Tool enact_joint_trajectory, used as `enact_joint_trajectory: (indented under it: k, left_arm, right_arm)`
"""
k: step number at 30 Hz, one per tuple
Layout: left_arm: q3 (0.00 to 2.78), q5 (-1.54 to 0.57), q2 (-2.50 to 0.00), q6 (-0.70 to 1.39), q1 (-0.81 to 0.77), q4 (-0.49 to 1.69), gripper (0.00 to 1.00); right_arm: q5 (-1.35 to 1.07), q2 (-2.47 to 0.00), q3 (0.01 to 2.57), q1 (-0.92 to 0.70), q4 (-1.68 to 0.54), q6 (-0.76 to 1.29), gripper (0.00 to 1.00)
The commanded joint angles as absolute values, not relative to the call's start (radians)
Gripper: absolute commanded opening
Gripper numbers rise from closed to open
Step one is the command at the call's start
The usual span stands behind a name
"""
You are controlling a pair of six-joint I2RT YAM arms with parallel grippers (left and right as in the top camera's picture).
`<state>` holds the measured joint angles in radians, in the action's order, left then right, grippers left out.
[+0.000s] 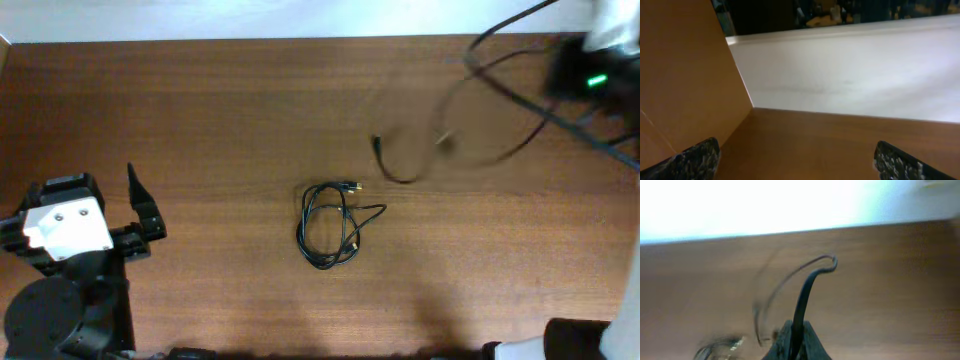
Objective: Untangle cables
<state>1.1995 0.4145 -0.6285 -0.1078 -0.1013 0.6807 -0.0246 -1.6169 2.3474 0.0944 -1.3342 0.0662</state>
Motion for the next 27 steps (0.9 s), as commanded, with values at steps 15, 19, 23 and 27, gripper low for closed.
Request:
enact_joint_trajectory:
  k: [15, 19, 23, 27]
  left_arm:
    - [1.195, 0.426, -0.627, -0.095, -0.095, 0.691, 0.99]
    - [1.195, 0.434, -0.627, -0.095, -0.095, 0.689, 0.99]
    - [1.195, 0.433, -0.628, -0.095, -0.096, 0.690, 0.99]
    - [1.195, 0.422, -0.629, -0.091, -0.096, 0.690, 0.99]
  right_arm:
    - [-0.177, -2.231, 2.473, 0.554, 0.091, 0.157, 0.04]
    - [-0.193, -2.400, 2.471, 0.651, -0.210, 0.082, 0.04]
    - [-0.207, -2.597, 2.469, 0.599, -0.255, 0.083, 0.04]
    - [-0.194, -2.756, 2.469, 0.458, -0.243, 0.133, 0.04]
